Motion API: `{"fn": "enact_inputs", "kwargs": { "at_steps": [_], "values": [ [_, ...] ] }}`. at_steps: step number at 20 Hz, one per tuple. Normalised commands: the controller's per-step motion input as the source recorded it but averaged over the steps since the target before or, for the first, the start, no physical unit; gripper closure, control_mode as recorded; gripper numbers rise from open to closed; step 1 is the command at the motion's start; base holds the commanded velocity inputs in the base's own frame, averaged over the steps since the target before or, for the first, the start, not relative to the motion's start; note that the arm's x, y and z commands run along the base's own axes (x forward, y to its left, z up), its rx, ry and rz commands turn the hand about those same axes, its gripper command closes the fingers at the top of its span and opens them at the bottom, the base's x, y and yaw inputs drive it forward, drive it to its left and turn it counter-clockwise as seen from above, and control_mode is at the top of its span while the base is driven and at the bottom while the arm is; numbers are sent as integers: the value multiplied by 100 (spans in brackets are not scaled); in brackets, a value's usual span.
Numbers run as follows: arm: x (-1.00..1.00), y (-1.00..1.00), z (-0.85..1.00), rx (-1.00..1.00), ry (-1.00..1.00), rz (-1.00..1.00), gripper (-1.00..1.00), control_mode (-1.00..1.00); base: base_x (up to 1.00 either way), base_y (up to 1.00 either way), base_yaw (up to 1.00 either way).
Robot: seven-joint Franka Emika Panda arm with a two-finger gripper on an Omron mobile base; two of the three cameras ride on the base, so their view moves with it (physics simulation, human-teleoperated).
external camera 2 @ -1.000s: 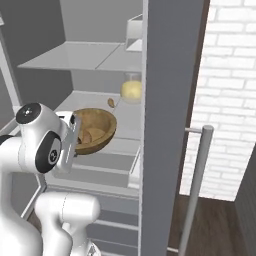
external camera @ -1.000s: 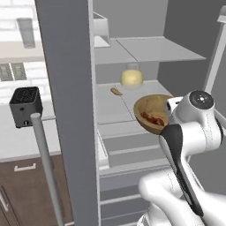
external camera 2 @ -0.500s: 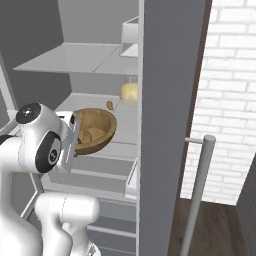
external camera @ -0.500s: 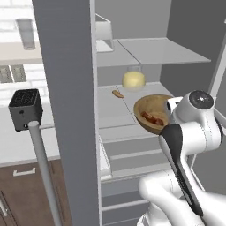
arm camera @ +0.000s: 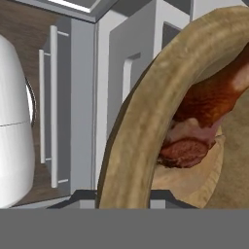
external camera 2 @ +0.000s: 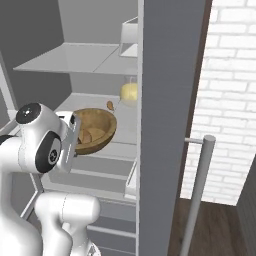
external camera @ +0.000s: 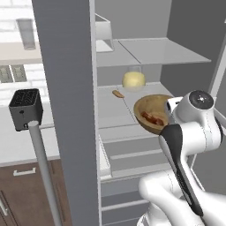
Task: Pick the chicken drumstick and sweet potato from their plates and place them in the bowl. Then put the bowl in the fridge.
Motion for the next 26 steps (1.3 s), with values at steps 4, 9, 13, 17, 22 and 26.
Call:
{"fn": "enact_inputs", "kwargs": {
  "at_steps": [4, 9, 13, 17, 22, 26],
  "values": [
    [9, 0, -22, 0, -2, 0, 100, -100, 0, 0, 0],
    [45, 4, -25, 1, -5, 0, 100, -100, 0, 0, 0],
    [77, 18, -9, 0, -4, 5, 100, -100, 0, 0, 0],
    [75, 21, -15, 0, 0, 10, 100, -100, 0, 0, 0],
    [67, 21, -26, 0, 2, 12, 100, -100, 0, 0, 0],
    [65, 24, -16, 0, 12, 11, 100, -100, 0, 0, 0]
  ]
}}
